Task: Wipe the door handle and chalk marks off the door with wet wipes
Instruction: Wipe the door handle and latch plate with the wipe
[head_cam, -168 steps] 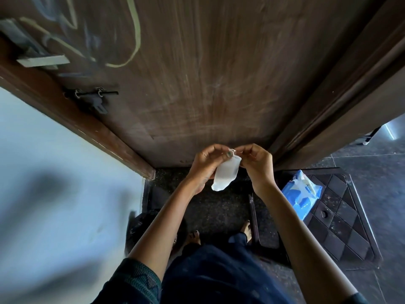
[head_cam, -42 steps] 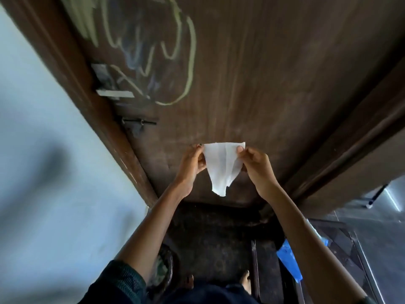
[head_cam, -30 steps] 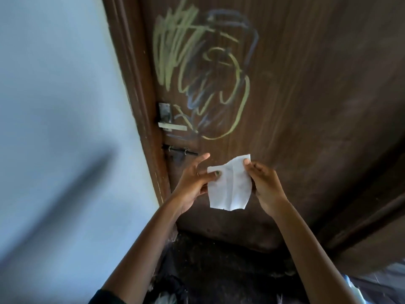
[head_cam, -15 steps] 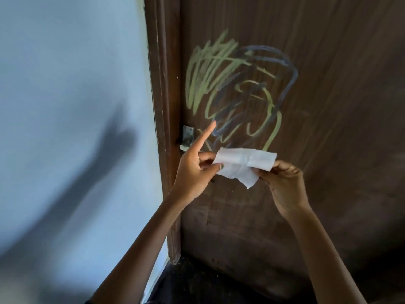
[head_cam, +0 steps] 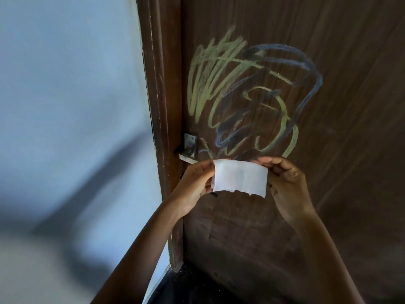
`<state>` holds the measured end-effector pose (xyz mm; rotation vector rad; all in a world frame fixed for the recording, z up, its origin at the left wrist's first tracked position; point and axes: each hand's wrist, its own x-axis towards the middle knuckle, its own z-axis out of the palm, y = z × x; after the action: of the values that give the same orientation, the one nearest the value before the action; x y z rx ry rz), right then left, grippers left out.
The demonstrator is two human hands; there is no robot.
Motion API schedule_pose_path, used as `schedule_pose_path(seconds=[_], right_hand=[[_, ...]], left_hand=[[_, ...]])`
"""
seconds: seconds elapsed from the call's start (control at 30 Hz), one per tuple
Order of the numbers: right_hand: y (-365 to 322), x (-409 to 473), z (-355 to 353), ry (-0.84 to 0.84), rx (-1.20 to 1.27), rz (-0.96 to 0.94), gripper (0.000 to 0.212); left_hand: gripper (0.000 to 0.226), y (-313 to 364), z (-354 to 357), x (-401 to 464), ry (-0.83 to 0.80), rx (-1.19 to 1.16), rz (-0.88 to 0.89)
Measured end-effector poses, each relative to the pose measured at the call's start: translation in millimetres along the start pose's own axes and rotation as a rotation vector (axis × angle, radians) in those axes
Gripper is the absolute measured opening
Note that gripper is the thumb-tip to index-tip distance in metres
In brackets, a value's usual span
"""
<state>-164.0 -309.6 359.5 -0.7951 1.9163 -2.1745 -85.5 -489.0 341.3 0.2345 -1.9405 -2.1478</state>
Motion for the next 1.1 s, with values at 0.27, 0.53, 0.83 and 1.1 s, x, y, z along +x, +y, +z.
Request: schedule_pose_path(seconds=[0.27, 0.53, 0.83, 1.1], right_hand=[[42, 0, 17, -0.153, 0.700, 0.508, 0.052], [61, 10, 48, -0.172, 0.384, 0.511, 0.034], [57, 23, 75, 0.315, -0.053, 0.235, 0.009], [80, 59, 103, 0.224, -0.793, -0.602, 0.016]], left_hand=[[0.020, -12, -13, 6, -0.007, -0.355, -0.153], [0.023, -28, -30, 14, 0.122, -0.138, -0.238], [0.029, -47, -61, 21, 0.200, -0.426, -0.399], [0.041, -70, -63, 39, 0.274, -0.582, -0.415]])
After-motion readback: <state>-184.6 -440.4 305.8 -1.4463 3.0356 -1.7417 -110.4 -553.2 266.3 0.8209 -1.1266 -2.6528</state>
